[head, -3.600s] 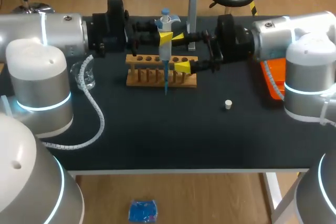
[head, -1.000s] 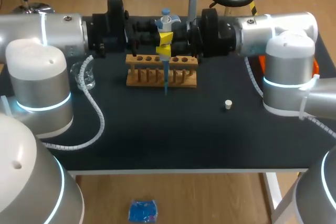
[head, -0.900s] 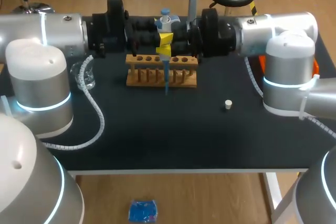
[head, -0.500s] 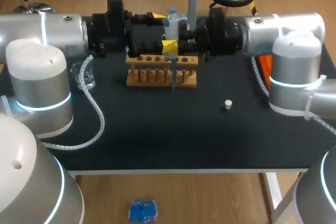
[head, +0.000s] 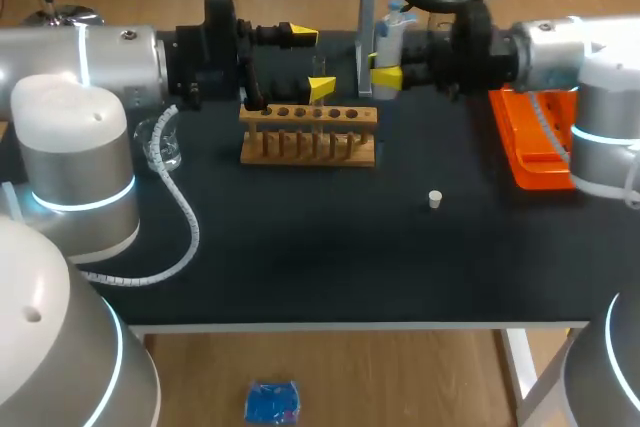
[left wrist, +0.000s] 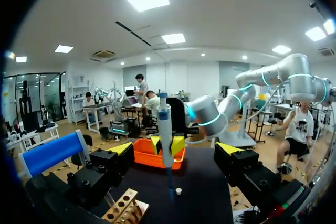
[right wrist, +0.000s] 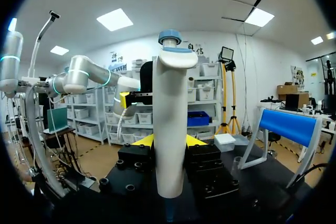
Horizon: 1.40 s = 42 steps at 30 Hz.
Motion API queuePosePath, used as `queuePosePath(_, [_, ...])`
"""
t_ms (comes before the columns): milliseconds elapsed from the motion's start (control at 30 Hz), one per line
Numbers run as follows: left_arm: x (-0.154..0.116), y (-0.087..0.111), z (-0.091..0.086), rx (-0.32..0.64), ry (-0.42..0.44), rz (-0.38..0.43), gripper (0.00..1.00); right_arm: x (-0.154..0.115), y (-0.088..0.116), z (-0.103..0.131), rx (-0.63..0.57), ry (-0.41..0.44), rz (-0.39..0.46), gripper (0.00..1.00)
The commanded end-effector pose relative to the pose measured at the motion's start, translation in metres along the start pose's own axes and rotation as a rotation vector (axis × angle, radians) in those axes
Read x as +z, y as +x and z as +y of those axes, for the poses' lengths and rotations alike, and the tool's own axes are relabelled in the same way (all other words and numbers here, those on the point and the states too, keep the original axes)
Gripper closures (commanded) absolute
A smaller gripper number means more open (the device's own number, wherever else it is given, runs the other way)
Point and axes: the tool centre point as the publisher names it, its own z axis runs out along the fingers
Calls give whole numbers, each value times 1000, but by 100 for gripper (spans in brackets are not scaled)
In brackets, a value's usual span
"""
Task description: Invert the test tube, pick up the pipette, mount the tip to pipette, aspirate from beaker and dispense into the tube, eject the tip, return the pipette, and cap with the stopper.
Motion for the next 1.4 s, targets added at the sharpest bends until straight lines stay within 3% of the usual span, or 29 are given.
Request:
queuePosePath(33, [1,-1,1,1,0,0,0,-50,-4,1,-4,-2,22,100])
queuePosePath(467, [1,-1,1,1,0,0,0,-142,-4,15,-49,8,-109,100])
queuePosePath(767, [1,-1,1,1,0,0,0,-190,0,14,-57,-3,-196,100])
queuePosePath(1233, [1,-1,1,1,0,0,0,-256,-11,5,-51,25,-270,100])
queuePosePath(1400, [1,-1,1,1,0,0,0,-274,-20,-1,-69,38,-257,100])
